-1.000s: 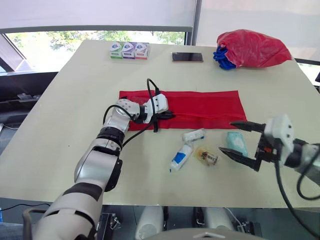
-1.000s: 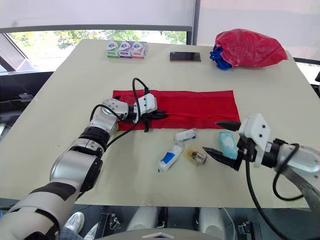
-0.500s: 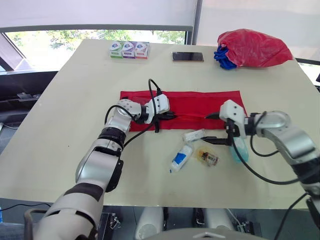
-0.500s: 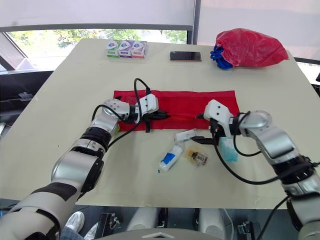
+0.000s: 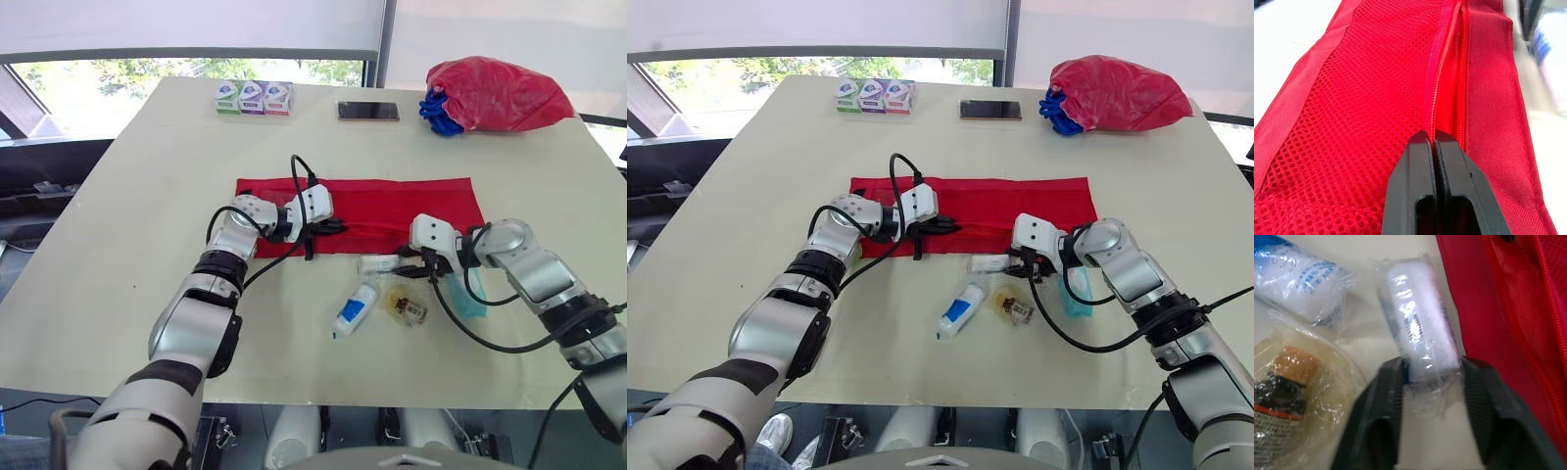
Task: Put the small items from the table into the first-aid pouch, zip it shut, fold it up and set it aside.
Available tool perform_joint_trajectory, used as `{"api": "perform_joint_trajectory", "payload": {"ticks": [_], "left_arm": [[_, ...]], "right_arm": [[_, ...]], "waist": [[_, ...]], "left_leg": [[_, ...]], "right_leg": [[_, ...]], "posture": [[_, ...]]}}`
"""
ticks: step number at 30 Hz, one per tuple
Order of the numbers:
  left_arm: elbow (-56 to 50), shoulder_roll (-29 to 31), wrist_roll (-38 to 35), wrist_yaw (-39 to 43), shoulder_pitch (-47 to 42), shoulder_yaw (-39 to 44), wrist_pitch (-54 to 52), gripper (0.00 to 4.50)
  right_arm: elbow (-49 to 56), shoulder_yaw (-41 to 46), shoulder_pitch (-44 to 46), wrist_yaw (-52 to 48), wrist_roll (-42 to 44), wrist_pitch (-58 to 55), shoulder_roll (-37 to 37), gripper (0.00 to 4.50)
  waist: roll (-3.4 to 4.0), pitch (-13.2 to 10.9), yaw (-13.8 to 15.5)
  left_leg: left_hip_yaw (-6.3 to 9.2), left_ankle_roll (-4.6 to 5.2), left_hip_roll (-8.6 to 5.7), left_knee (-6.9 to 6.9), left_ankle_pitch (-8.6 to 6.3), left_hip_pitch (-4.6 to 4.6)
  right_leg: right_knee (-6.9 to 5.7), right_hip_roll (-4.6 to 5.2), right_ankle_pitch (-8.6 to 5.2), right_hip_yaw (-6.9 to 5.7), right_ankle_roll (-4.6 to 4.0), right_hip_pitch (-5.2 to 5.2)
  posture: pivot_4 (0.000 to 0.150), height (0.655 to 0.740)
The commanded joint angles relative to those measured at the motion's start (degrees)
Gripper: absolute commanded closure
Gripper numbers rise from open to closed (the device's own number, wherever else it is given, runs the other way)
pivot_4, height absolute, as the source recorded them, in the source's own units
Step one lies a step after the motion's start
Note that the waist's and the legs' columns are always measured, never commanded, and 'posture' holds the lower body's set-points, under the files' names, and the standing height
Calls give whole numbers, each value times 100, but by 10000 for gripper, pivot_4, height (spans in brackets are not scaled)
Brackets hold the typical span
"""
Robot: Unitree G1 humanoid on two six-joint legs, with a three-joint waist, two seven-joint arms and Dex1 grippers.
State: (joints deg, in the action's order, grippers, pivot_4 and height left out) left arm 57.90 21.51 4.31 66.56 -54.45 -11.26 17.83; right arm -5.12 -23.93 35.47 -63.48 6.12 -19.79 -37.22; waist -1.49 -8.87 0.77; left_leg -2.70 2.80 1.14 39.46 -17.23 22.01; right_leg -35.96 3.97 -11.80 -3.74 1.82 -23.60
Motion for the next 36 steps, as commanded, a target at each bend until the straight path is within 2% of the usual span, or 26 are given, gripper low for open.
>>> {"api": "perform_joint_trajectory", "payload": {"ticks": [1, 7, 9, 12, 15, 19, 26, 36], "left_arm": [[-185, -72, -121, 6, -39, 94, 8, 45000], [-212, -203, -263, 42, -90, 188, -136, 45000], [-250, -234, -267, 41, -94, 175, -154, 45000], [-365, -321, -357, 75, -93, 193, -268, 45000], [-453, -375, -417, 99, -76, 218, -389, 45000], [-509, -458, -399, 92, -55, 213, -467, 45000], [-713, -681, -420, 100, -10, 178, -598, 45000], [-861, -839, -397, 108, 42, 133, -688, 45000]], "right_arm": [[373, 307, -14, -8, 187, -270, 55, 44128], [1020, 611, -210, 168, 344, -1191, -118, 44128], [1333, 737, -305, 366, 431, -1813, -140, 44128], [1777, 1199, -409, 1198, 554, -3251, 142, 44128], [2120, 1387, -483, 1670, 638, -4147, 319, 44128], [2350, 1831, -447, 2485, 780, -5222, 1074, 44128], [2182, 2166, -234, 3575, 675, -5974, 1977, 44128], [2062, 2892, 123, 4211, 976, -6453, 3022, 44128]], "waist": [[0, 0, -2], [1, 0, 11], [1, 0, 5], [1, 0, 5], [2, 1, 6], [2, 1, -1], [7, 5, 7], [9, 5, -12]], "left_leg": [[0, 0, 0, 0, 0, 0], [3, 0, 0, 2, 0, 3], [4, 0, -1, 2, 0, 5], [4, -1, 0, 2, 0, 4], [5, -1, 2, 2, 0, 3], [5, -1, 1, 2, 0, 2], [7, 0, -6, 2, 0, 1], [11, 1, -9, -2, -1, 2]], "right_leg": [[0, 0, 0, 0, 0, 0], [0, 2, 0, -2, 0, 0], [2, 3, 0, -4, 0, 0], [-2, 3, 0, -4, -1, 0], [-6, 3, 1, -5, -1, 0], [-6, 3, 1, -3, -1, -1], [-13, 4, 1, -2, -1, -1], [-11, 3, 0, -2, -1, -2]], "posture": [[1500, 7400], [1500, 7400], [1500, 7400], [1500, 7400], [1500, 7400], [1500, 7400], [1500, 7400], [1500, 7400]]}}
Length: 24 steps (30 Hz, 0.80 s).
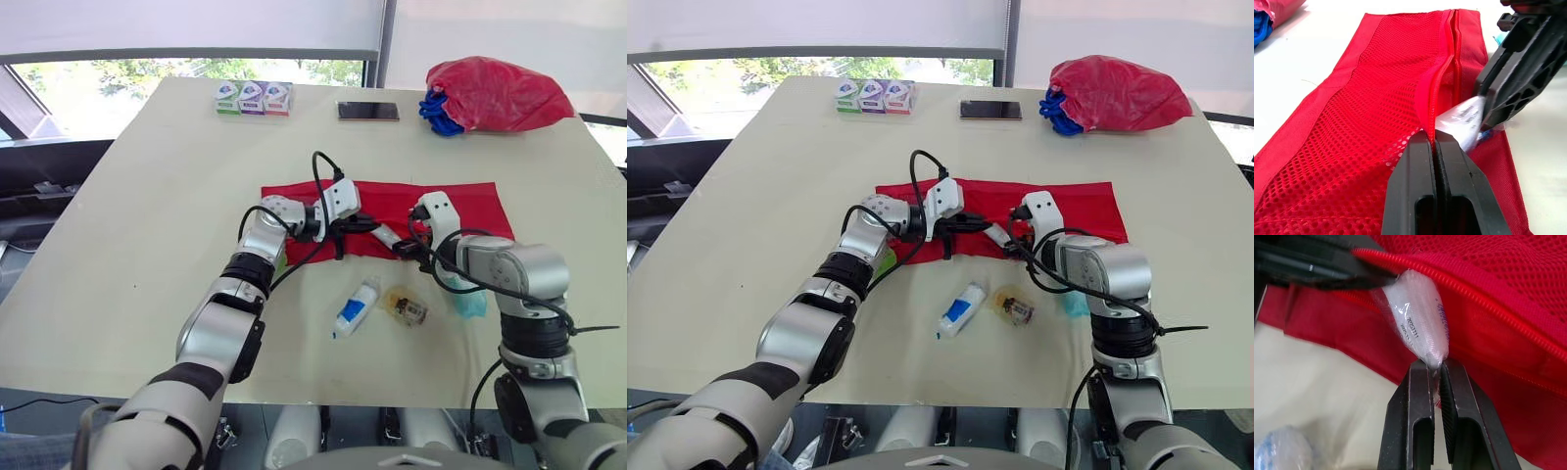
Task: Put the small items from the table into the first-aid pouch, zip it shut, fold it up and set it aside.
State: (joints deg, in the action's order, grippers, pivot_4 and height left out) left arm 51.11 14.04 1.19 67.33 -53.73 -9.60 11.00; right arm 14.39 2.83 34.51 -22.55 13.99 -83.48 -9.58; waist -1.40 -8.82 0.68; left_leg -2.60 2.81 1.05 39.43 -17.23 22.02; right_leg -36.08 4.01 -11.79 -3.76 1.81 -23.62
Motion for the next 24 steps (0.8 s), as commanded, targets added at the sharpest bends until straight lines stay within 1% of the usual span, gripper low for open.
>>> {"api": "perform_joint_trajectory", "payload": {"ticks": [1, 8, 14, 21, 24], "left_arm": [[-187, -103, -86, 27, -27, -37, -11, 45000], [-244, -181, -79, 14, 20, -70, -50, 45000], [-280, -183, -77, 20, 64, -78, -83, 45000], [-410, -214, -82, 42, 155, -109, -161, 45000], [-482, -230, -85, 56, 193, -121, -201, 45000]], "right_arm": [[116, 240, 249, 157, 221, -122, 367, 44128], [47, 376, 337, 382, 334, -171, 1051, 44128], [-119, 1261, 538, 784, 345, -391, 1878, 44128], [-433, 1983, 913, 1194, 463, -445, 2377, 44128], [-695, 2235, 1074, 1407, 573, -286, 2595, 44128]], "waist": [[0, 0, -4], [1, 0, -15], [2, 0, -27], [4, 0, -19], [4, 1, -30]], "left_leg": [[0, 0, 0, 0, 0, 0], [-1, 0, 0, -2, 0, -1], [0, 0, 2, -4, 0, -1], [0, 0, -1, -7, 0, 1], [0, -1, 0, -11, 0, -1]], "right_leg": [[0, -1, 0, 0, 0, 0], [0, -1, 0, 3, 0, -1], [-1, -2, 0, 3, 0, -2], [6, 0, 0, 3, 0, -2], [6, -1, 0, 3, 0, -2]], "posture": [[1500, 7400], [1500, 7400], [1500, 7400], [1500, 7400], [1500, 7400]]}}
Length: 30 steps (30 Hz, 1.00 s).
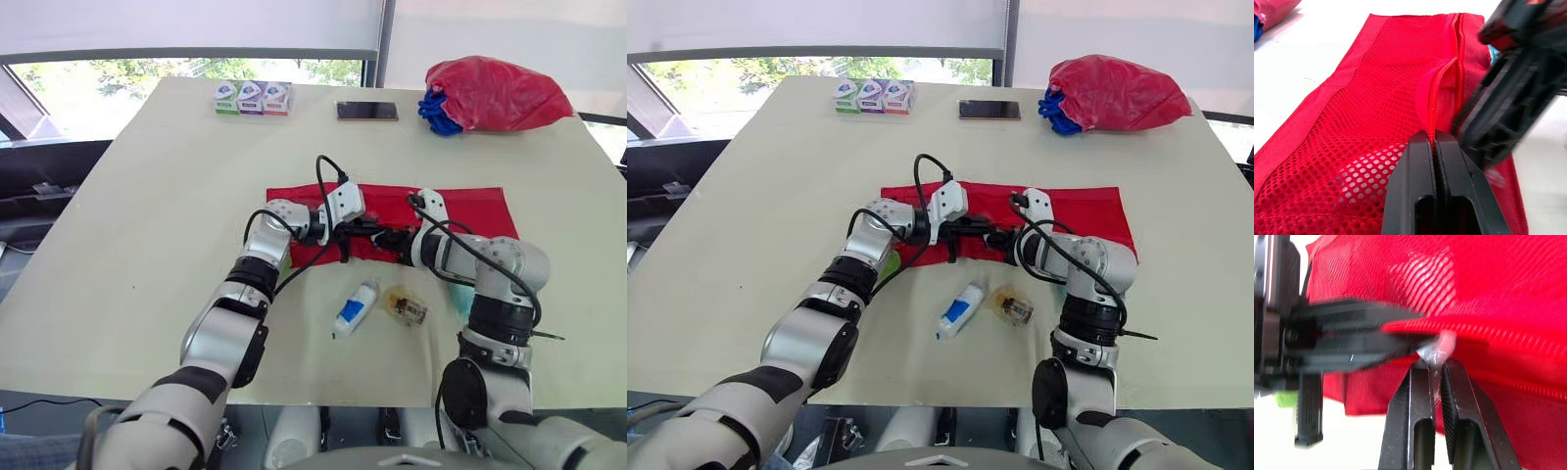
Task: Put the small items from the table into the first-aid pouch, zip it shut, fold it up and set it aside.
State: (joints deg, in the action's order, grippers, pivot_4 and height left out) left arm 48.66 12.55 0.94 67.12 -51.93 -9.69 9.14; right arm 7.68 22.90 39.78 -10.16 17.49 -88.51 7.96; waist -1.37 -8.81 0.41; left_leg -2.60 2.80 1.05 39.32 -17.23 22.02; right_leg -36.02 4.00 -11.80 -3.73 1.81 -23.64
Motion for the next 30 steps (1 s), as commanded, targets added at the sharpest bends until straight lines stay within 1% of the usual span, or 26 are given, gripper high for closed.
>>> {"api": "perform_joint_trajectory", "payload": {"ticks": [1, 6, 9, 10, 11, 13, 14, 16, 19, 23, 30], "left_arm": [[-267, -84, -61, 83, 30, -116, -30, 45000], [-358, -107, -62, 99, 84, -137, -77, 45000], [-334, -101, -63, 88, 73, -139, -82, 45000], [-320, -96, -62, 83, 71, -136, -78, 45000], [-302, -94, -57, 77, 65, -134, -72, 45000], [-286, -87, -54, 74, 63, -133, -67, 45000], [-278, -82, -54, 72, 61, -133, -66, 45000], [-264, -63, -55, 73, 63, -133, -59, 45000], [-199, -43, -44, 66, 38, -121, -31, 45000], [-100, -33, -40, 45, -13, -113, 1, 45000], [48, -22, -16, 21, -81, -109, 64, 45000]], "right_arm": [[-113, 267, 580, 242, 268, 292, 885, 44128], [-508, 527, 712, 621, 643, 730, 1104, 44128], [-561, 344, 641, 645, 884, 793, 1001, 44128], [-535, 252, 587, 652, 942, 787, 958, 37423], [-490, 134, 517, 639, 975, 757, 883, 34293], [-395, -111, 380, 587, 988, 701, 706, 25195], [-324, -271, 289, 521, 985, 657, 574, 19485], [-144, -608, 83, 362, 969, 573, 274, 12940], [91, -1003, -183, 99, 939, 552, -175, 12940], [312, -1414, -398, -330, 1011, 599, -797, 12940], [772, -2241, -594, -1364, 1282, 880, -2111, 12940]], "waist": [[0, 0, -13], [2, 0, -69], [3, 0, -111], [3, 0, -119], [3, 0, -122], [4, 0, -126], [5, 0, -127], [8, 5, -124], [13, 6, -123], [14, 6, -117], [16, 5, -109]], "left_leg": [[0, 0, 0, 0, 0, 0], [-1, 1, 0, -1, 0, -1], [-1, 1, 1, -2, 0, 0], [-1, 1, 1, -4, 0, -1], [-1, 1, 2, -5, 0, -1], [-1, 1, 3, -6, 0, -1], [-1, 1, 4, -7, -1, -2], [-2, 1, 5, -7, -1, -4], [-4, 23, 3, -7, -13, -5], [-3, 23, 0, -6, -13, -4], [2, 27, 4, -7, -15, -2]], "right_leg": [[0, 0, 0, 0, 0, 0], [0, 1, 0, 2, 0, 1], [1, 1, 0, 2, 0, 0], [1, 1, 0, 4, 0, 0], [1, 1, 0, 4, 0, 0], [2, 1, 0, 4, 0, -1], [1, 0, 0, 4, 0, -1], [0, 0, 0, 5, 0, 0], [1, 0, 0, 8, 1, 1], [3, 2, 0, 8, 1, 1], [6, -3, -1, 5, 1, 0]], "posture": [[1500, 7400], [1500, 7400], [1500, 7400], [1500, 7400], [1500, 7400], [1500, 7400], [1500, 7400], [1500, 7400], [1500, 7400], [1500, 7400], [1500, 7400]]}}
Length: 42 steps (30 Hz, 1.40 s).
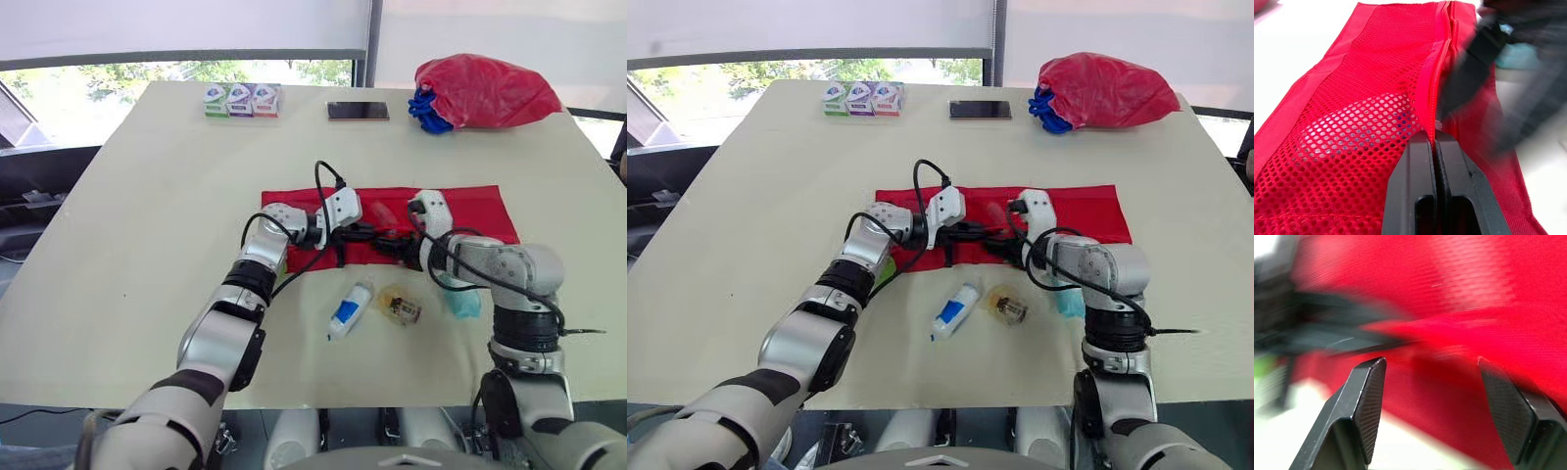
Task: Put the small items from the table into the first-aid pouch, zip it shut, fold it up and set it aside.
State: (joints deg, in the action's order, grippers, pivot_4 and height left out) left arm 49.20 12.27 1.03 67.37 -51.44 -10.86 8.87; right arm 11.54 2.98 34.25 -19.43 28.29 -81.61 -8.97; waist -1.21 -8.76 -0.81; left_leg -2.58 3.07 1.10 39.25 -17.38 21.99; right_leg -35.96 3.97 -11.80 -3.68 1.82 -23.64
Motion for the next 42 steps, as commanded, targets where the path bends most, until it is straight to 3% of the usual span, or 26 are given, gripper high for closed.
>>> {"api": "perform_joint_trajectory", "payload": {"ticks": [1, 4, 5, 7, 11, 12, 20, 26, 34, 42], "left_arm": [[3, 10, -31, -14, -135, 3, 94, 45000], [39, 27, -47, -28, -159, 1, 99, 45000], [58, 35, -50, -29, -170, 5, 103, 45000], [91, 60, -57, -42, -188, 19, 101, 45000], [151, 97, -89, -38, -218, 59, 80, 45000], [163, 97, -102, -27, -221, 67, 77, 45000], [283, 71, -156, 44, -267, 69, 120, 45000], [349, 37, -154, 116, -297, 40, 157, 45000], [312, -19, -144, 175, -260, 7, 154, 45000], [332, -11, -136, 119, -257, 19, 167, 45000]], "right_arm": [[462, -397, -74, -567, 191, 321, -632, 12940], [642, -763, -170, -863, 77, 851, -1166, 12940], [676, -832, -194, -881, 24, 988, -1285, 15294], [778, -955, -256, -1003, -49, 1244, -1568, 21831], [947, -1164, -383, -993, -394, 1730, -2058, 41375], [947, -1205, -418, -950, -507, 1877, -2124, 44345], [675, -1833, -895, -689, -1623, 3353, -2219, 44345], [-250, -2152, -937, 44, -2590, 4689, -1620, 44345], [-1151, -2211, -596, -43, -2935, 5779, -915, 44345], [-1290, -2099, -665, -224, -3148, 6017, -838, 44345]], "waist": [[0, 0, 18], [-1, 0, 17], [-1, 0, 12], [-1, -1, 7], [-1, -1, 15], [-2, -1, 15], [-3, -1, 16], [-7, 0, 12], [-3, -2, 15], [-3, -2, 15]], "left_leg": [[2, 1, -1, 0, -1, 1], [0, 6, -6, 4, -3, 4], [-1, 6, -7, 4, -4, 4], [-1, 6, -5, 3, -4, 2], [3, 6, 0, 2, -3, 3], [2, 6, 0, 2, -3, 3], [-1, 4, -1, 4, -3, 3], [-6, 1, -1, 7, 0, 1], [-11, -21, -1, 9, 12, 1], [-9, -21, -1, 8, 12, 2]], "right_leg": [[1, 2, 0, -3, 0, 1], [6, 7, 0, -1, 1, 1], [7, 7, 0, 0, 2, 1], [6, 5, 0, 0, 2, 0], [6, 2, 0, -5, 1, 0], [6, 2, 0, -4, 2, 0], [6, 2, -1, -3, 2, 0], [6, 2, -1, 0, 2, 0], [6, 1, -1, 5, 3, 0], [6, 2, -1, 4, 2, 0]], "posture": [[1500, 7400], [1500, 7400], [1500, 7400], [1500, 7400], [1500, 7400], [1500, 7400], [1500, 7400], [1500, 7400], [1500, 7400], [1500, 7400]]}}
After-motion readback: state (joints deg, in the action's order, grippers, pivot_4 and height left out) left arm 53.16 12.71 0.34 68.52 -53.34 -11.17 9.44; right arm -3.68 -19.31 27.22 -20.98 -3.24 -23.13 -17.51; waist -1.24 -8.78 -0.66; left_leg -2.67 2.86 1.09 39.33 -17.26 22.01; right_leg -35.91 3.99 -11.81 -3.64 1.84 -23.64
